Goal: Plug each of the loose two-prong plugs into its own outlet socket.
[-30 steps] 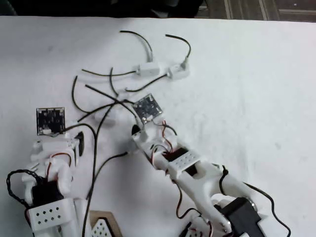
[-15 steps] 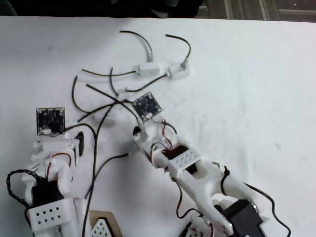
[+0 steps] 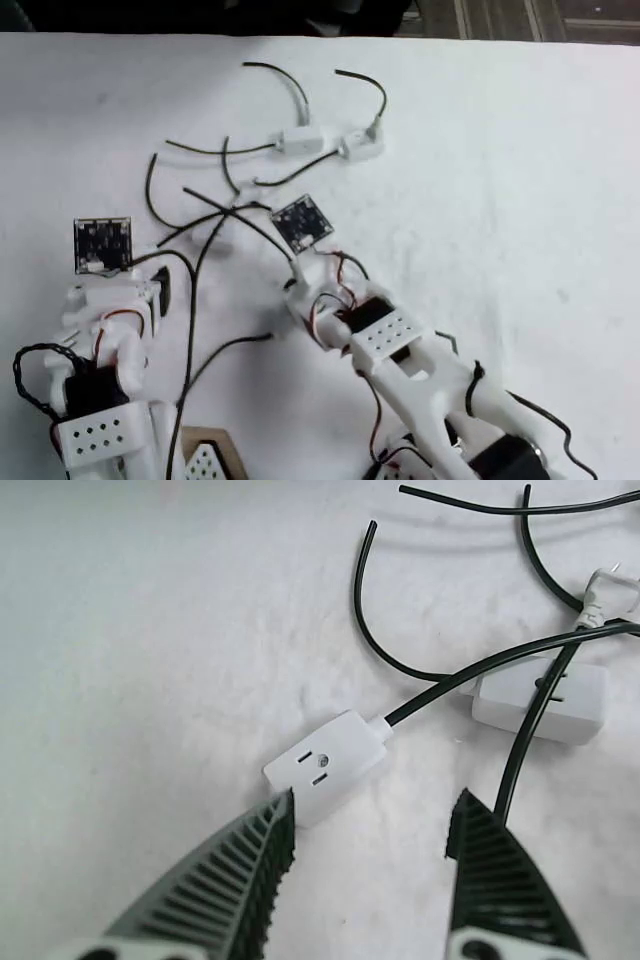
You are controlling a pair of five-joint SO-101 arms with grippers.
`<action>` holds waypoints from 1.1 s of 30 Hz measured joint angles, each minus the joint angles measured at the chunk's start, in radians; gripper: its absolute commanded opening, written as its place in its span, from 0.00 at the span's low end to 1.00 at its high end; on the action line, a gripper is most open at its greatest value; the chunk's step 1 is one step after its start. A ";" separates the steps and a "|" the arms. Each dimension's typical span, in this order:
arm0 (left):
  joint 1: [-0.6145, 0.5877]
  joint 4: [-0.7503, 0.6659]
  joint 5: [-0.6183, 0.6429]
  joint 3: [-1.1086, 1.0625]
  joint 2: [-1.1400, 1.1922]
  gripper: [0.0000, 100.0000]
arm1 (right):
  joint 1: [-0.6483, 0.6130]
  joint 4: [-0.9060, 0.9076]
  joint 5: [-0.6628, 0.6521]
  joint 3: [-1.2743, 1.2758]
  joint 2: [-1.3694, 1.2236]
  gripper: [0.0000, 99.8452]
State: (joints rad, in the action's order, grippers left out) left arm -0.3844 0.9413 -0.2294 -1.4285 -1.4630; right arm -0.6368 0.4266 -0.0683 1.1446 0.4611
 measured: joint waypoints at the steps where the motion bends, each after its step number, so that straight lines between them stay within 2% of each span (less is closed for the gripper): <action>1: 0.000 0.000 0.000 0.000 0.000 0.25 | 0.000 0.014 0.000 0.000 0.006 0.02; 12: 0.000 0.000 0.000 -0.003 0.000 0.25 | -0.002 0.035 0.000 0.023 0.069 0.02; 17: 0.000 -0.008 0.002 -0.003 0.000 0.25 | -0.003 0.121 -0.002 0.032 0.304 0.02; 21: 0.011 -0.032 0.068 0.011 0.000 0.25 | -0.043 0.236 0.014 0.032 0.549 0.02; 26: 0.121 -0.032 0.163 0.095 0.000 0.25 | -0.146 0.342 0.094 0.032 0.747 0.02; 33: 0.351 -0.032 0.244 0.141 0.000 0.25 | -0.212 0.348 0.104 0.063 0.792 0.02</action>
State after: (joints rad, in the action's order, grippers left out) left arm -0.0330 0.9091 0.0146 -1.2873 -1.4630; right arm -0.8485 0.7748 0.0361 1.2075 1.2528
